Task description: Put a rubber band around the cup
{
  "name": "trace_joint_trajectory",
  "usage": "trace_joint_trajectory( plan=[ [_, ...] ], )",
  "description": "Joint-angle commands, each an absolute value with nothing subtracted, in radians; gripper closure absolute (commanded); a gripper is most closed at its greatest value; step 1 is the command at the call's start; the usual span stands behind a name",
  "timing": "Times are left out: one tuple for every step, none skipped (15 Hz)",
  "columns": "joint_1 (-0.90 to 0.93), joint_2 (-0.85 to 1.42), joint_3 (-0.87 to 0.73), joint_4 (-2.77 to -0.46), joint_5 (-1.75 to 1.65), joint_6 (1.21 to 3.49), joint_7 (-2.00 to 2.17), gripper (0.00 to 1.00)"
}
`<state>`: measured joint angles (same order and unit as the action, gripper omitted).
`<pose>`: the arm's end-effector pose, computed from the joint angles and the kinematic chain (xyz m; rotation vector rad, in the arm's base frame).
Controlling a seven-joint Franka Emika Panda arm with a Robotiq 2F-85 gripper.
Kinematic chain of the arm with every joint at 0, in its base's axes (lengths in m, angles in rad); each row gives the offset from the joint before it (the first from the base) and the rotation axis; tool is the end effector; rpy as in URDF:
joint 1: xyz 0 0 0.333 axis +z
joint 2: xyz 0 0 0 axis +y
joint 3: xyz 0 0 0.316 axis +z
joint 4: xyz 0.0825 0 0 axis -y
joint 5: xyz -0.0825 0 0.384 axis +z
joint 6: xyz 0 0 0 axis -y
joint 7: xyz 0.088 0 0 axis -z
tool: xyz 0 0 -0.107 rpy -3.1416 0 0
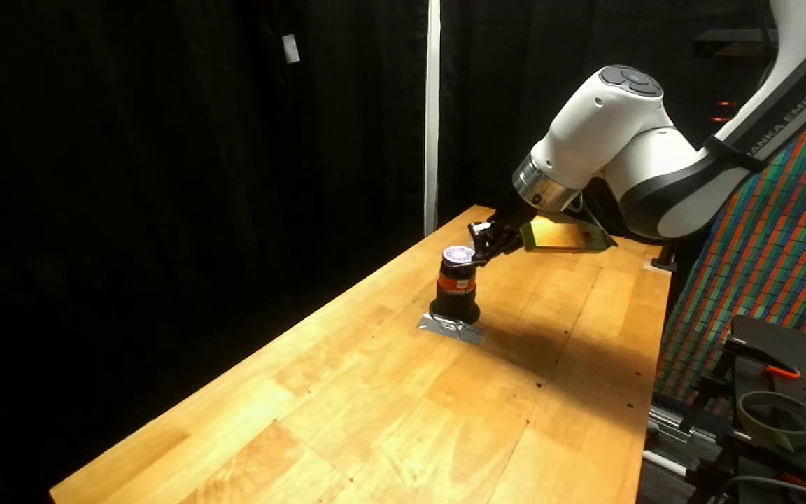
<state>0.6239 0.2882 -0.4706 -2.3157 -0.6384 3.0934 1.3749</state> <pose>0.5372 0.1350 0.2741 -2.8316 0.7831 -0.8182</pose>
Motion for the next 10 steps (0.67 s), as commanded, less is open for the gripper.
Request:
trace_joint_trajectory(
  plan=[
    [0.857,0.311,-0.734,-2.294,-0.851,3.151,1.625,0.88],
    [0.912,0.322,-0.793,-2.289,-0.903,3.162,1.689,0.87],
    [0.961,0.330,-0.842,-2.289,-0.945,3.172,1.744,0.87],
    [1.007,0.334,-0.881,-2.292,-0.980,3.175,1.794,0.87],
    [1.041,0.338,-0.909,-2.297,-1.007,3.181,1.837,0.87],
    [1.074,0.346,-0.935,-2.299,-1.031,3.187,1.881,0.87],
    [1.087,0.335,-0.934,-2.317,-1.034,3.186,1.903,0.62],
    [1.039,0.289,-0.867,-2.372,-0.993,3.195,1.859,0.61],
    [1.042,0.310,-0.876,-2.322,-1.001,3.148,1.848,0.79],
    [1.042,0.310,-0.864,-2.335,-0.999,3.155,1.853,0.72]
  ],
)
